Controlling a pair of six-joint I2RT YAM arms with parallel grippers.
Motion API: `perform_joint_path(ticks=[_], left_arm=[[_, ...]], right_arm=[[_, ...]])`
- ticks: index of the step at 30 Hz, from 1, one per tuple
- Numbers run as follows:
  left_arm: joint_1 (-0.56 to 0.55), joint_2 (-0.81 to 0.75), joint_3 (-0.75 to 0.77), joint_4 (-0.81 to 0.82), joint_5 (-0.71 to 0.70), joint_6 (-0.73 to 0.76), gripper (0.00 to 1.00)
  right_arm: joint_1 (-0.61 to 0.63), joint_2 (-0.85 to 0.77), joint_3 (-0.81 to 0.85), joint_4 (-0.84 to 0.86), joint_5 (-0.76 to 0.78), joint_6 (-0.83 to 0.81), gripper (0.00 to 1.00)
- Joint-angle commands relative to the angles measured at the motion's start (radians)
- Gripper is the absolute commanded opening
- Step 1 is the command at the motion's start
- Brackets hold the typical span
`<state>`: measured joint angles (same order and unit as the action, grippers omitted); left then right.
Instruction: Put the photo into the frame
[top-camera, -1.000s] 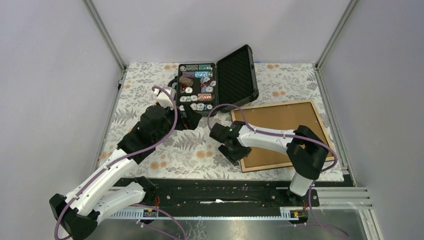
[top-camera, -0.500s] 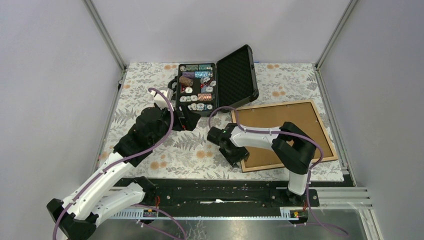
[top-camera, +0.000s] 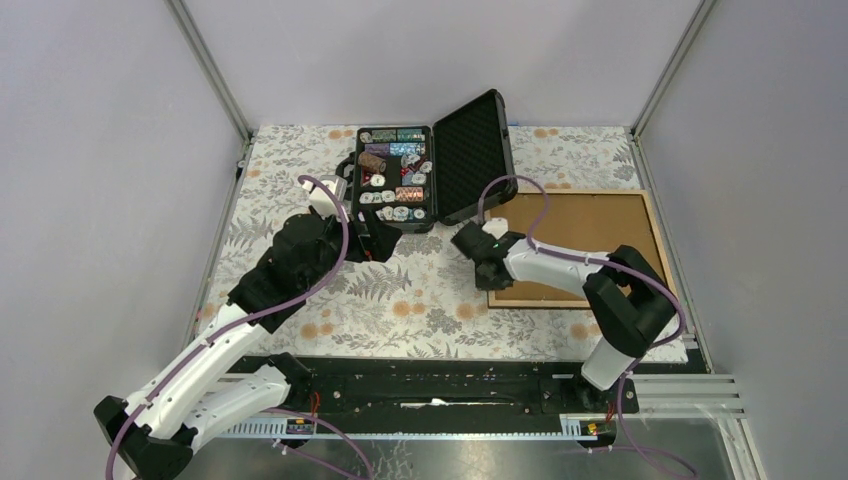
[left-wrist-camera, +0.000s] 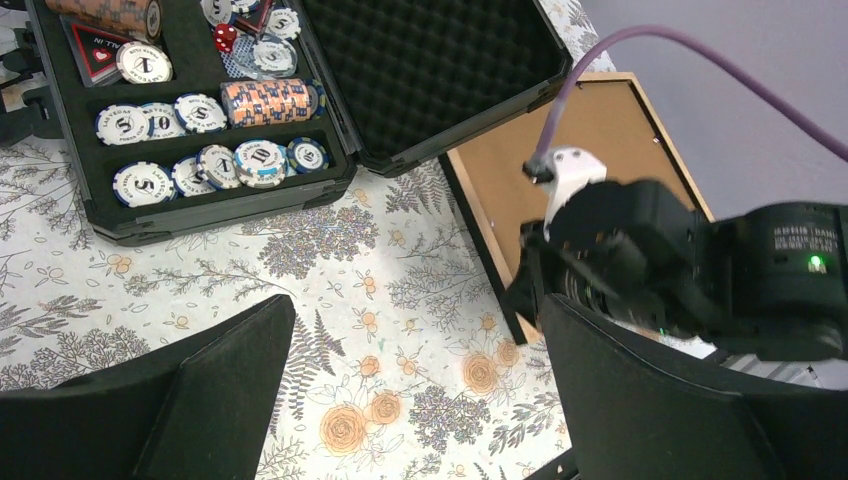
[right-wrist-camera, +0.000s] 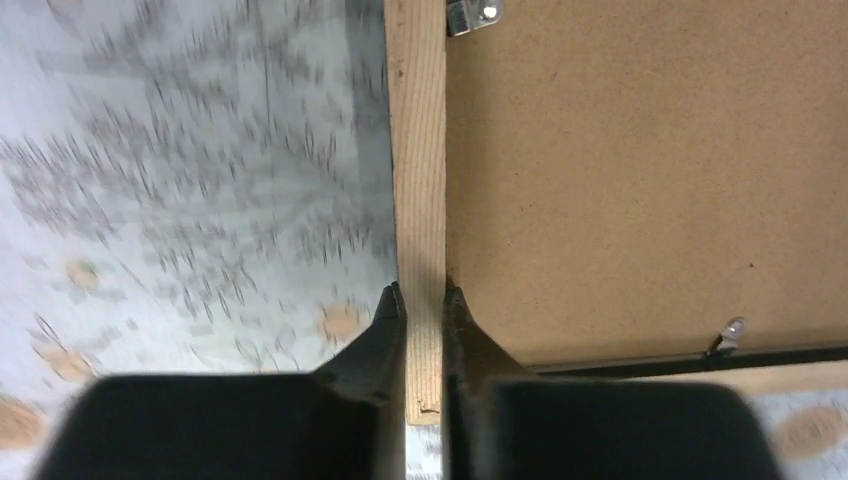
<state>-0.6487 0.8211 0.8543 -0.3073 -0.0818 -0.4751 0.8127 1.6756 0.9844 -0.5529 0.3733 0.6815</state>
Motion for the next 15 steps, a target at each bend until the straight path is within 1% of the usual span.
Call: perform_joint_path(ticks=[1, 2, 4, 5, 6, 9, 11, 13, 15], left_arm=[[0.001, -0.009, 0.014, 0.005, 0.01, -0.002, 0.99], [0.002, -0.01, 0.013, 0.002, 0.008, -0.003, 0.99], [0.001, -0.012, 0.011, 0.002, 0.005, -0.006, 0.98], [0.001, -0.009, 0.011, 0.002, 0.004, -0.008, 0.98], [0.002, -0.008, 0.011, 0.002, 0.004, -0.009, 0.98], [0.001, -0.006, 0.003, 0.012, 0.011, -0.01, 0.98], [0.002, -0.001, -0.002, 0.022, 0.016, -0.009, 0.98], [0.001, 0.007, -0.004, 0.034, 0.024, -0.007, 0.99], [0.001, 0.014, -0.004, 0.041, 0.03, -0.005, 0.99]], right_arm=[[-0.058, -0.062, 0.034, 0.274, -0.038, 0.034, 0.2], [-0.058, -0.061, 0.047, 0.28, -0.068, 0.027, 0.38], [-0.058, -0.069, 0.069, 0.289, -0.137, -0.022, 0.69], [-0.058, -0.081, 0.08, 0.273, -0.171, -0.078, 0.77], [-0.056, -0.104, 0.092, 0.239, -0.182, -0.139, 0.81], [-0.055, -0.228, 0.079, 0.145, -0.13, -0.331, 0.92], [-0.056, -0.307, 0.061, 0.084, -0.142, -0.483, 0.94], [-0.056, -0.347, 0.063, -0.002, -0.151, -0.627, 0.94], [-0.056, -0.37, 0.033, -0.052, -0.211, -0.76, 0.94]])
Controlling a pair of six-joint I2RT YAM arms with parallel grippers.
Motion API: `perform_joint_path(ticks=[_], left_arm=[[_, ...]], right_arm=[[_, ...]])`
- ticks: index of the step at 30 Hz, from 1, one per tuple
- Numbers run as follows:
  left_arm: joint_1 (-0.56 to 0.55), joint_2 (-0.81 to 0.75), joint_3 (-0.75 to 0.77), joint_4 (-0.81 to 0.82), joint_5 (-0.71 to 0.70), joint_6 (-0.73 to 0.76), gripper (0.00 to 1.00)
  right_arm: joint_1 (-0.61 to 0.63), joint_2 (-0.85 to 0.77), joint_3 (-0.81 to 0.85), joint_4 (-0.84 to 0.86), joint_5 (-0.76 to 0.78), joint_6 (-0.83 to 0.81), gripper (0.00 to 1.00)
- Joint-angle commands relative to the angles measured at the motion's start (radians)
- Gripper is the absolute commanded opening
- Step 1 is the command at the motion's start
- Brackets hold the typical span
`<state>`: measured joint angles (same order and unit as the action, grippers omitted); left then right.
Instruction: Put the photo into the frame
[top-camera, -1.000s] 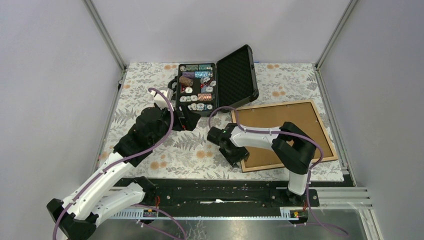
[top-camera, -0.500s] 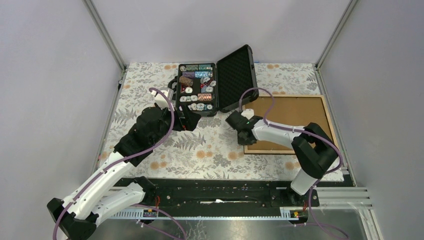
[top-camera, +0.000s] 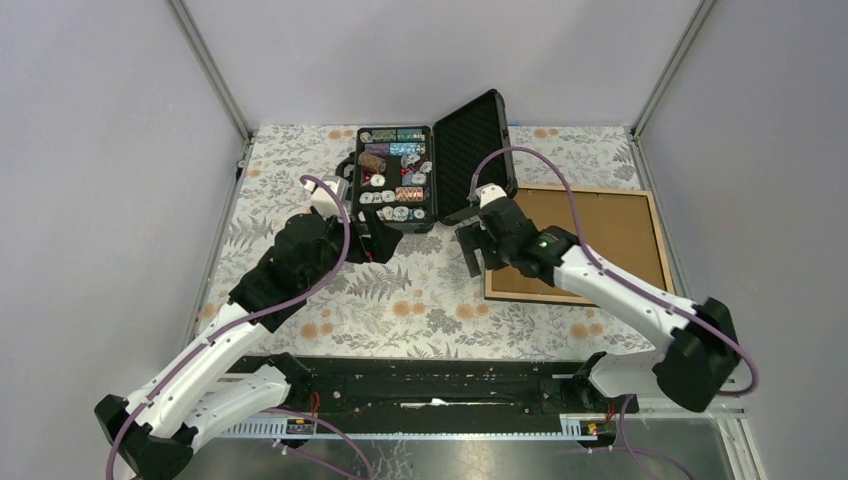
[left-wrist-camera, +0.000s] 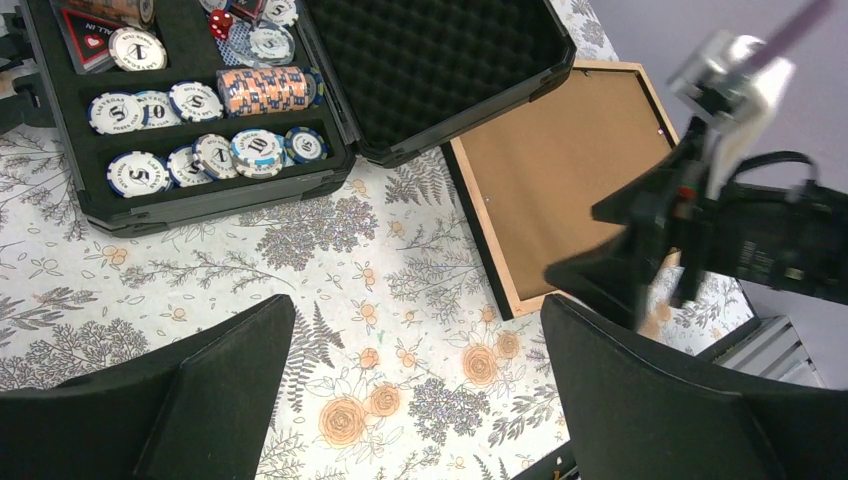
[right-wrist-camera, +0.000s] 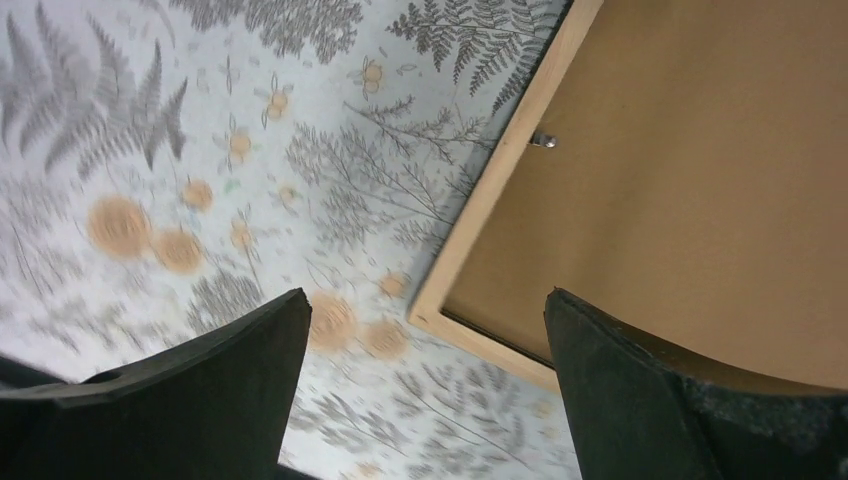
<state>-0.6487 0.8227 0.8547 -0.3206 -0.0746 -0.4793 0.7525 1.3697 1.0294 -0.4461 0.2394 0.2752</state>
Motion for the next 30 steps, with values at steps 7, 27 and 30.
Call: perform_joint_path(ticks=[7, 27, 30], left_arm=[[0.001, -0.004, -0.005, 0.044, 0.025, -0.003, 0.98], [0.003, -0.046, -0.026, 0.011, 0.024, -0.02, 0.99], [0.001, -0.043, -0.028, 0.011, 0.024, -0.029, 0.98]], right_arm=[[0.013, -0.097, -0.177, -0.191, -0.146, -0.665, 0.97], [0.007, 0.16, -0.272, 0.152, 0.04, -0.487, 0.4], [0.008, 0.142, -0.287, 0.197, 0.059, -0.424, 0.2]])
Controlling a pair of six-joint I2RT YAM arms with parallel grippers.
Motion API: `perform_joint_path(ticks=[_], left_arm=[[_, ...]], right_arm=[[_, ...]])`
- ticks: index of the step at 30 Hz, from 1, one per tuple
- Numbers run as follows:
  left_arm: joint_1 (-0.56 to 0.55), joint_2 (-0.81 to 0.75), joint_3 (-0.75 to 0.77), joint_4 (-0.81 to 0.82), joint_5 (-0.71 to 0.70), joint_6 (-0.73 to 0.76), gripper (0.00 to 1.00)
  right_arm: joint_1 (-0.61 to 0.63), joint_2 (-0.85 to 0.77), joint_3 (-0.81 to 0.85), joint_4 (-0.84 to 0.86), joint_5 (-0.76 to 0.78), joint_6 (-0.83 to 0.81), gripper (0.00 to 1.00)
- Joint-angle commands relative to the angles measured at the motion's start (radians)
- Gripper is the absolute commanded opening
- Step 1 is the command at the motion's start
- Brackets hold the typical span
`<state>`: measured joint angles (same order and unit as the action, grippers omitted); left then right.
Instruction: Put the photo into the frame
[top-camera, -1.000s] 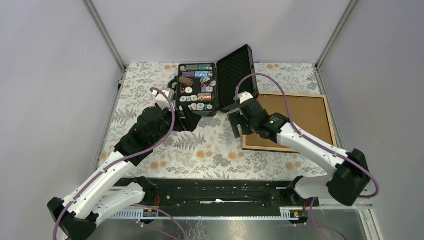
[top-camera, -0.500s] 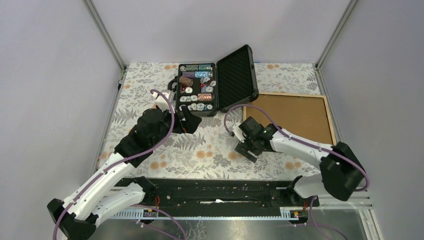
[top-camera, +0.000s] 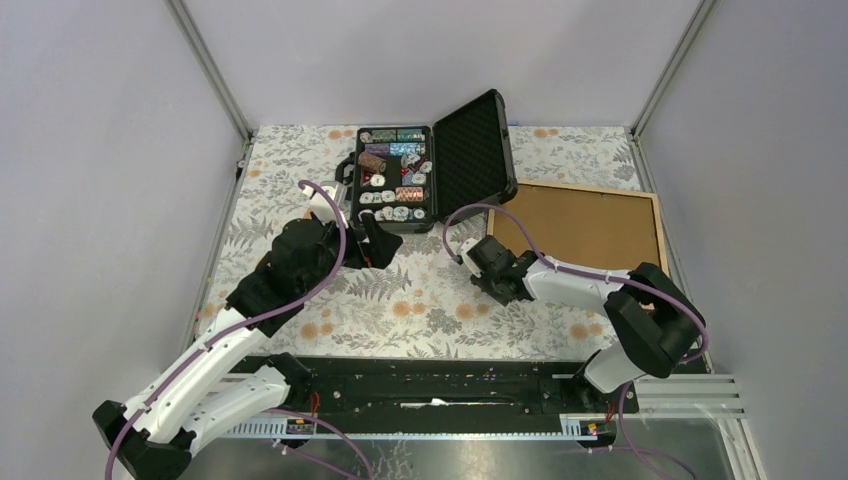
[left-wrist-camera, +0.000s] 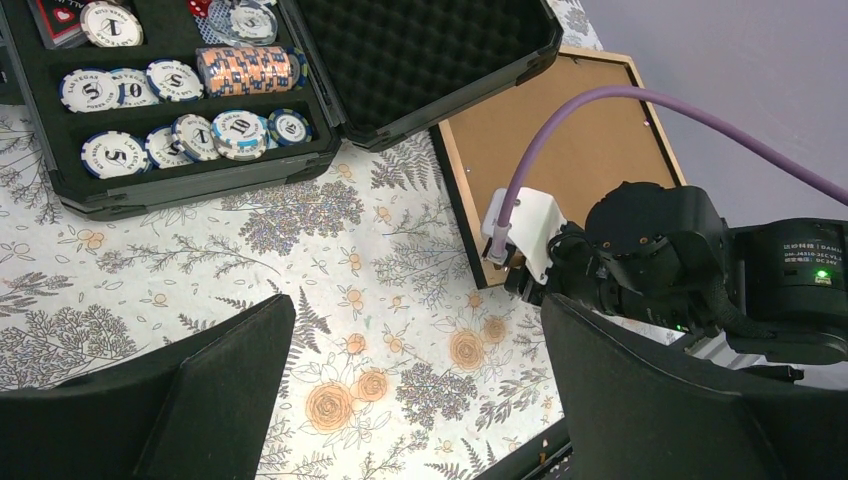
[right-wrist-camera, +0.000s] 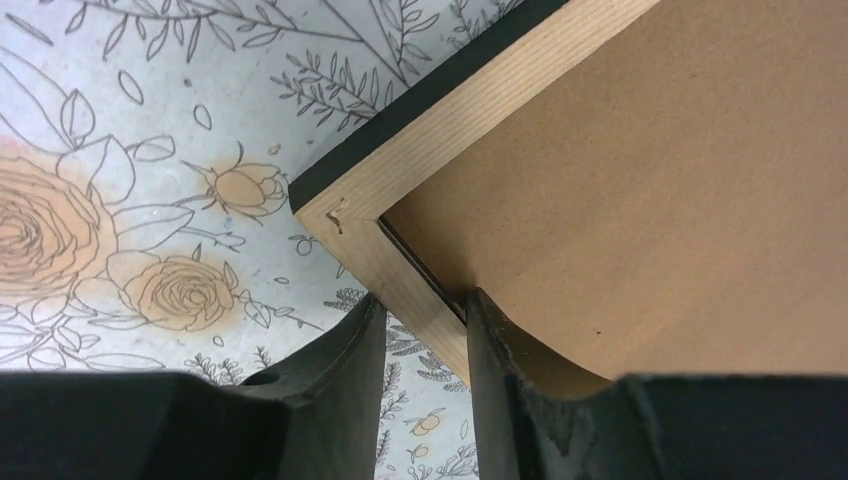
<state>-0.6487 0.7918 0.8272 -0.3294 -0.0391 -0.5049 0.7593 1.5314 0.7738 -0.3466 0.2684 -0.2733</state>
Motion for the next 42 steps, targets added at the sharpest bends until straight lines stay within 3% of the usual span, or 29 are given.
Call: perform_joint_path(ticks=[1, 6, 11, 13, 16, 18, 20, 23, 28, 35, 38, 42], left_arm=[[0.001, -0.01, 0.0, 0.019, -0.012, -0.006, 0.99], [0.001, 0.011, -0.008, 0.026, -0.003, -0.014, 0.99], [0.001, 0.039, -0.009, 0.037, 0.017, -0.036, 0.98], [0.002, 0.042, -0.01, 0.037, 0.019, -0.044, 0.99], [0.002, 0.044, -0.011, 0.027, 0.012, -0.053, 0.98], [0.001, 0.048, -0.012, 0.02, 0.01, -0.059, 0.98], [0.001, 0.052, -0.018, 0.026, 0.011, -0.067, 0.99], [0.001, 0.074, -0.02, 0.038, 0.016, -0.076, 0.98], [0.002, 0.117, 0.007, 0.046, 0.033, -0.087, 0.98], [0.001, 0.148, 0.032, 0.042, 0.034, -0.122, 0.98], [0.001, 0.155, 0.046, 0.03, 0.034, -0.135, 0.98], [0.002, 0.164, 0.063, 0.007, 0.034, -0.162, 0.98]], right_arm=[[0.001, -0.026, -0.022, 0.106, 0.049, 0.147, 0.15], [0.0, -0.029, 0.037, 0.227, 0.117, 0.343, 0.14], [0.0, 0.107, 0.197, 0.195, 0.225, 0.607, 0.1], [0.0, 0.149, 0.24, 0.176, 0.278, 0.692, 0.33], [0.0, 0.144, 0.255, 0.183, 0.301, 0.747, 0.83], [0.0, 0.119, 0.274, 0.14, 0.262, 0.709, 0.95], [0.001, 0.083, 0.286, 0.065, 0.236, 0.672, 0.99], [-0.007, -0.021, 0.228, -0.028, 0.141, 0.635, 1.0], [-0.026, -0.083, 0.175, -0.316, 0.191, 0.742, 0.99], [-0.054, -0.086, 0.072, -0.312, 0.131, 0.795, 0.96], [-0.075, -0.053, 0.058, -0.295, 0.189, 0.826, 0.85], [-0.075, -0.042, 0.035, -0.201, 0.245, 0.865, 0.58]])
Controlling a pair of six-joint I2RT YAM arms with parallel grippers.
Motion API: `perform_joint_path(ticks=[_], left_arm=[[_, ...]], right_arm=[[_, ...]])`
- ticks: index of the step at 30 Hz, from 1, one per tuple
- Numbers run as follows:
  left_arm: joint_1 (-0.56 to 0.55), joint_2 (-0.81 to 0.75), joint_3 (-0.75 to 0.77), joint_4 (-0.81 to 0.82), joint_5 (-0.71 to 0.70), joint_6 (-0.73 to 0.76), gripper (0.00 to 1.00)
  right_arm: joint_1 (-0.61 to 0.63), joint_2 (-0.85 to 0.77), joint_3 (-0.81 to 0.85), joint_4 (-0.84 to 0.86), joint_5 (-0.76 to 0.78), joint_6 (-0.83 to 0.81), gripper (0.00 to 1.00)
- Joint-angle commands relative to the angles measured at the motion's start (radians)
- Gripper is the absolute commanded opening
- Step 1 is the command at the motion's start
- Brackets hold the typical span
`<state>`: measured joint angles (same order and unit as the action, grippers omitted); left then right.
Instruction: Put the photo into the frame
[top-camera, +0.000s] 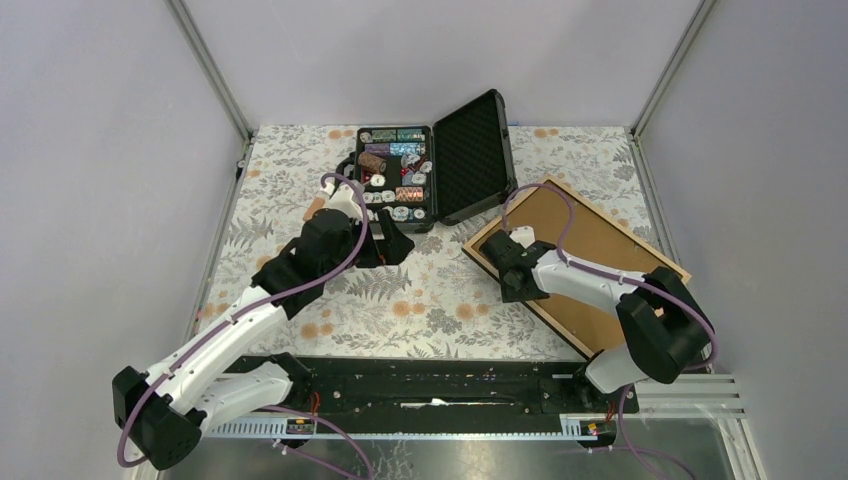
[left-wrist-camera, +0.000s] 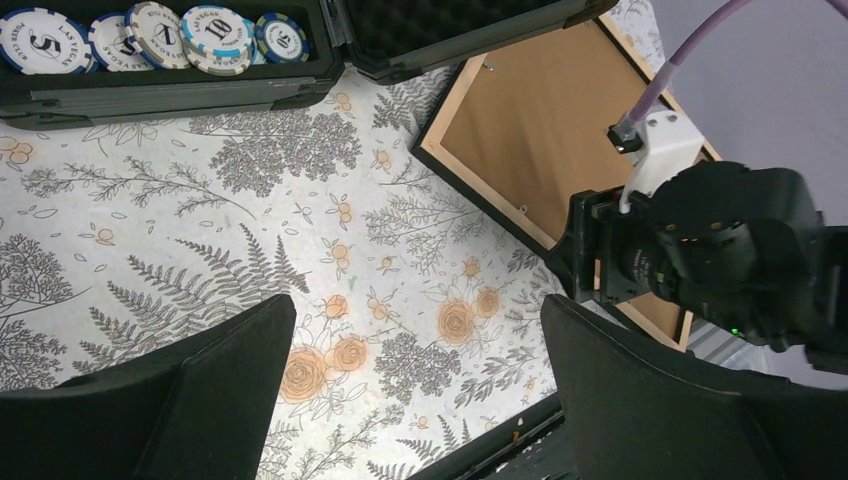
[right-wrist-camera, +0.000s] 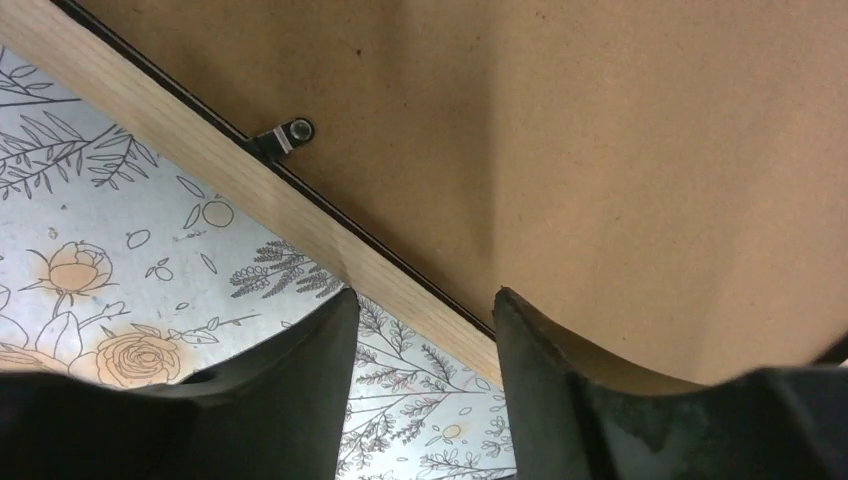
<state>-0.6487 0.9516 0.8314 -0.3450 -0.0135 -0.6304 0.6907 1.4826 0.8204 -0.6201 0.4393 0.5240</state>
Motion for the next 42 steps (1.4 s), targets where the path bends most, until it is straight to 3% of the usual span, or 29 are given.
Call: perform_joint_path(ticks=[1, 4, 11, 16, 18, 20, 23, 25, 28, 35, 42], left_arm=[[0.001, 0.009, 0.064, 0.017, 0.008, -0.044, 0.98], [0.0, 0.025, 0.086, -0.006, 0.0, -0.057, 0.97], [-0.013, 0.073, 0.14, -0.044, -0.047, -0.077, 0.97], [-0.021, 0.12, 0.16, -0.044, -0.056, -0.104, 0.96], [-0.024, 0.136, 0.167, -0.043, -0.057, -0.117, 0.96], [-0.028, 0.15, 0.174, -0.044, -0.056, -0.127, 0.96], [-0.034, 0.173, 0.181, -0.042, -0.062, -0.138, 0.96], [-0.036, 0.193, 0.178, -0.035, -0.063, -0.144, 0.96], [-0.044, 0.213, 0.172, -0.018, -0.057, -0.153, 0.96], [-0.05, 0.233, 0.184, -0.014, -0.044, -0.145, 0.96], [-0.05, 0.214, 0.184, -0.02, -0.049, -0.136, 0.96]], right_arm=[[-0.007, 0.008, -0.014, 0.09, 0.081, 0.083, 0.53], [-0.007, 0.009, -0.036, 0.16, 0.089, 0.116, 0.43], [-0.007, 0.034, -0.061, 0.368, 0.031, 0.19, 0.11], [-0.007, 0.049, -0.039, 0.531, -0.155, 0.26, 0.03], [-0.007, 0.051, -0.019, 0.544, -0.183, 0.241, 0.36], [-0.006, 0.046, 0.009, 0.482, -0.158, 0.192, 0.61], [-0.01, 0.001, 0.006, 0.373, -0.079, 0.134, 0.85], [-0.02, -0.042, -0.015, 0.304, -0.037, 0.109, 0.96], [-0.027, -0.1, -0.037, 0.191, 0.038, 0.117, 1.0], [-0.077, -0.115, -0.118, 0.169, 0.113, 0.128, 1.0], [-0.088, -0.023, -0.102, 0.238, 0.021, 0.054, 0.93]])
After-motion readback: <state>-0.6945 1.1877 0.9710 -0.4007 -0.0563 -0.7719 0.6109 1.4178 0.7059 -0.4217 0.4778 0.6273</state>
